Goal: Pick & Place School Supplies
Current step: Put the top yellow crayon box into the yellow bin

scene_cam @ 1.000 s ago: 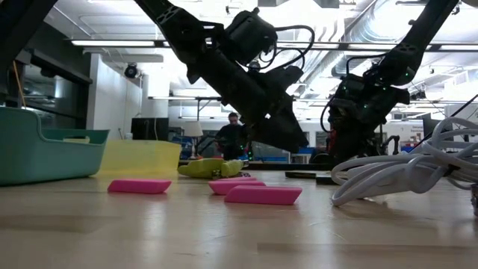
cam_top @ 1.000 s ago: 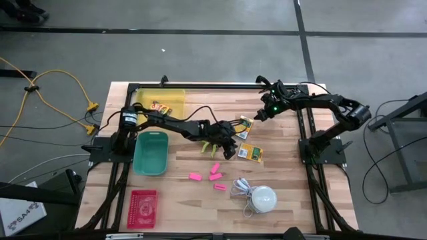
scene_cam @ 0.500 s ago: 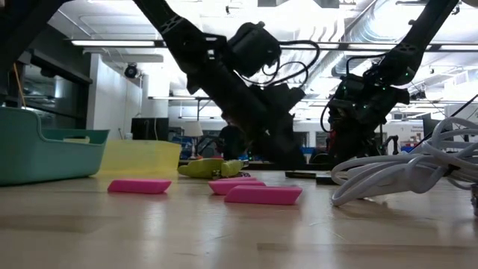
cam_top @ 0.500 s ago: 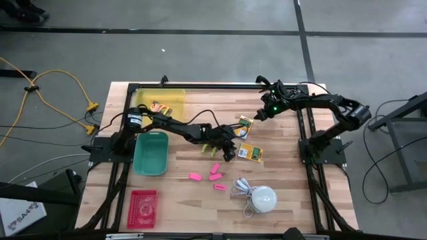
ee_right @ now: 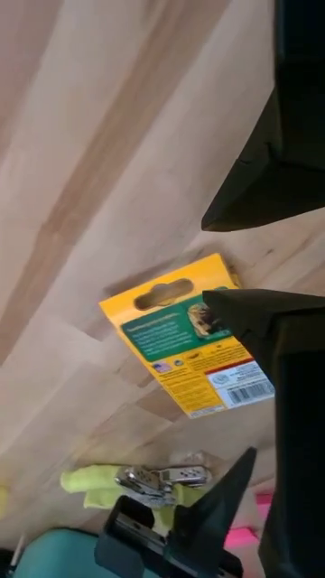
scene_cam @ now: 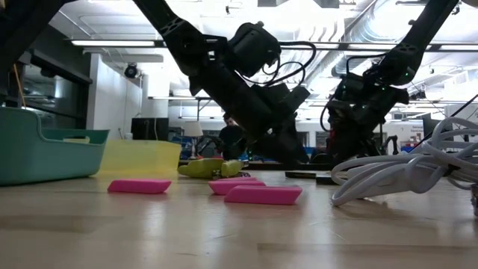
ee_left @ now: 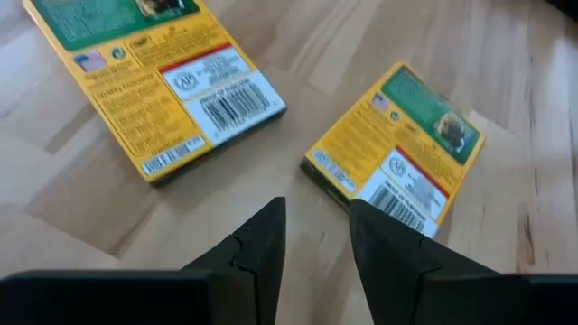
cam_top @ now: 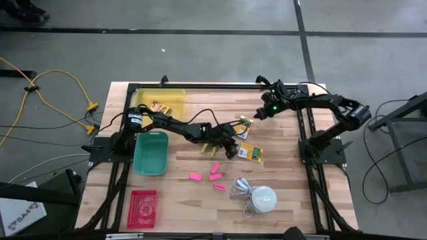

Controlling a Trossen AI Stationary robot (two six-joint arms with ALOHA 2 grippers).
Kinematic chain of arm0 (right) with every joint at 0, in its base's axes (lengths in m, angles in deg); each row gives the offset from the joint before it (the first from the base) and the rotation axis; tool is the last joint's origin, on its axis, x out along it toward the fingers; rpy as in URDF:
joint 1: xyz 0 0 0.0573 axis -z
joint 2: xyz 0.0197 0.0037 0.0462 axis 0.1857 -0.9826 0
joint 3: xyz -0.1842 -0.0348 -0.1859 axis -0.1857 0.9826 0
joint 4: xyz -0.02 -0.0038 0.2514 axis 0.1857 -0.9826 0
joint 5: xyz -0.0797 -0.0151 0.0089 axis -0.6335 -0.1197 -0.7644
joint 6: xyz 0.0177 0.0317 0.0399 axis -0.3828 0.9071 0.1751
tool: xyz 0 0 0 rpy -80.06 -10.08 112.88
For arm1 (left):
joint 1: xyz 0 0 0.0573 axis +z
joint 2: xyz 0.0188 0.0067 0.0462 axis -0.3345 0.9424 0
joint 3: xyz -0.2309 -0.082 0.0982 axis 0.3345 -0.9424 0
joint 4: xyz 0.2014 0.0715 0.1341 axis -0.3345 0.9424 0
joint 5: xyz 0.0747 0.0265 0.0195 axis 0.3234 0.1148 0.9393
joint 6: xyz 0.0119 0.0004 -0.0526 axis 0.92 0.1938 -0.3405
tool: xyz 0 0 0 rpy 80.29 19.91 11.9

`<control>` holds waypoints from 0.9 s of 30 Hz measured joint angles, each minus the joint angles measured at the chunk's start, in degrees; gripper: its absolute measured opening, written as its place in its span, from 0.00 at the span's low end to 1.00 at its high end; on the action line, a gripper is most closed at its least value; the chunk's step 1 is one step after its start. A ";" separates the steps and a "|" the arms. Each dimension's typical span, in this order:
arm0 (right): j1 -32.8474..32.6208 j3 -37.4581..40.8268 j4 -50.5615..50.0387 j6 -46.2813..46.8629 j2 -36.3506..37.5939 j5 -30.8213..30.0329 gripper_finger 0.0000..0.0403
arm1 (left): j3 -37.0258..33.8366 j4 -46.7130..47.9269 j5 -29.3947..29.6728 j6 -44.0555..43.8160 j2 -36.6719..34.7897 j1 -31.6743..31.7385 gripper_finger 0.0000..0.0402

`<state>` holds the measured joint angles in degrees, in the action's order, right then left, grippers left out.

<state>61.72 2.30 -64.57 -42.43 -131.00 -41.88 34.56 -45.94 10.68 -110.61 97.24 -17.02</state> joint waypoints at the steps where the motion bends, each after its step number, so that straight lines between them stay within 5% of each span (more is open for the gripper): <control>1: 0.11 0.00 0.51 0.08 0.00 -0.08 0.26 | 0.00 -0.03 0.07 -0.08 0.00 0.02 0.30; 8: 1.21 -7.13 -4.49 -2.29 -0.85 0.22 0.26 | 0.00 -0.03 0.06 -0.18 0.00 -0.02 0.30; 15: 1.23 -17.75 -20.32 -10.48 -9.38 0.80 0.26 | 0.00 -0.44 0.06 -0.18 0.00 -0.02 0.30; 27: 1.23 -19.19 -25.78 -16.00 -14.69 1.94 0.26 | 0.00 -2.62 -0.01 -0.18 0.00 0.09 0.30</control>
<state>62.95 -16.89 -90.36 -58.43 -145.68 -39.95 34.56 -48.57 10.67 -110.79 97.24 -16.93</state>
